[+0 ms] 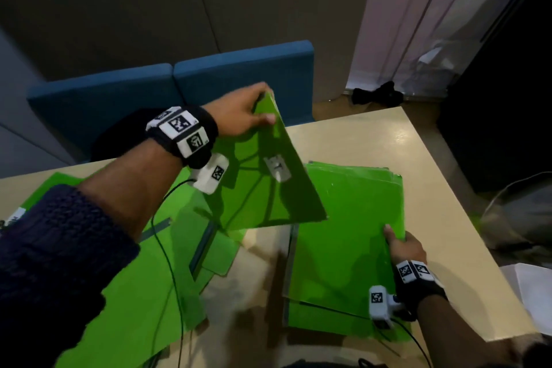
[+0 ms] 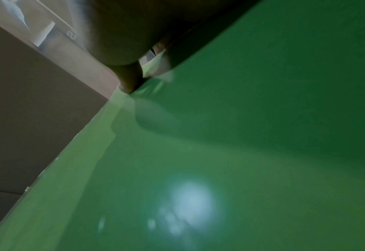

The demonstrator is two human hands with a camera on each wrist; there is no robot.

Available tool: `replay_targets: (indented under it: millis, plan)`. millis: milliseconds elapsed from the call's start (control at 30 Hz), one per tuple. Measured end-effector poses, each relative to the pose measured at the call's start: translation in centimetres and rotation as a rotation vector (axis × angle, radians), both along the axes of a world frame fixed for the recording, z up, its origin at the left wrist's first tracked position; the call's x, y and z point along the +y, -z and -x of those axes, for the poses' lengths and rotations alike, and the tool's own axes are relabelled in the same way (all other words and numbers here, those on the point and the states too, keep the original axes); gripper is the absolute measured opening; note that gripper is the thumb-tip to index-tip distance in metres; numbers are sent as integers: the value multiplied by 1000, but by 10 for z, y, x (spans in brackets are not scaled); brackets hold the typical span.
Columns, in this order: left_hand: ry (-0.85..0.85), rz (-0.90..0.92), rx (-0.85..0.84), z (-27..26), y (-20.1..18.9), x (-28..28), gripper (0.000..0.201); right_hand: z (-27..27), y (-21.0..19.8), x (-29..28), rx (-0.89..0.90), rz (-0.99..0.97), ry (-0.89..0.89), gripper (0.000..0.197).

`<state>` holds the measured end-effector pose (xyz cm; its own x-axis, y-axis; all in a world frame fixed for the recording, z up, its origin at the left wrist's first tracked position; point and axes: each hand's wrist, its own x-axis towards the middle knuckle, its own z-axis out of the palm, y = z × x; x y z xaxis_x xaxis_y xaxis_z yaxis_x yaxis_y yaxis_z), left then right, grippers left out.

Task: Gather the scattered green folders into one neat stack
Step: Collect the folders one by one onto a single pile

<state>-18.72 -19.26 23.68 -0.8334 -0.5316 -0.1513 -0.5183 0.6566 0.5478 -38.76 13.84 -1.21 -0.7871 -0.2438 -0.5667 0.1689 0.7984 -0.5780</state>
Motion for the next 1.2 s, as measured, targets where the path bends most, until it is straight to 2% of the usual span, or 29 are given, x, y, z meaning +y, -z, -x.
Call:
replay_targets:
  millis: [67,133,200,267,367,467,533,600,633,667,767,867,967,1033,1100,1133,1200]
  plan:
    - [-119,-128,154,11,-3,3,22,1,1,1,-15,15,-9,54]
    - [-230,-233,270,25,11,7,29,2,2,2,-28,32,-6,56]
    - [-336,-220,244,39,42,14,40,2,2,3,-48,45,-8,54]
    - [-439,-197,198,48,80,25,45,2,3,6,-59,51,-13,53]
    - [-532,-218,157,51,116,41,51,3,3,8,-47,73,-30,51]
    - [-529,-226,81,42,132,44,56,0,3,9,-32,84,-52,50]
    - [-439,-243,-102,26,144,47,54,-1,2,9,-25,100,-58,49]
    - [-260,-196,-371,5,161,56,47,-1,1,10,-22,130,-47,46]
    - [-202,-186,-453,-6,171,61,46,-1,1,10,-24,138,-46,45]
    - [-193,-204,-465,-17,180,66,46,-2,0,11,-28,148,-46,43]
    - [-382,-291,-238,-42,188,66,38,-5,4,12,-53,193,-32,44]
    - [-606,-335,32,-50,177,53,29,-13,5,8,-71,203,-33,46]
    - [-712,-358,107,-47,177,59,32,-28,6,-8,-79,213,-56,54]
    - [-661,-412,69,-46,192,73,47,-38,7,-17,-114,194,-83,69]
    - [-625,-476,-9,-48,207,93,82,-44,9,-24,-144,185,-99,79]
    - [-608,-475,-86,-50,213,105,99,-47,11,-26,-155,195,-96,79]
    - [-536,-473,-211,-53,222,126,118,-51,13,-26,-159,218,-94,73]
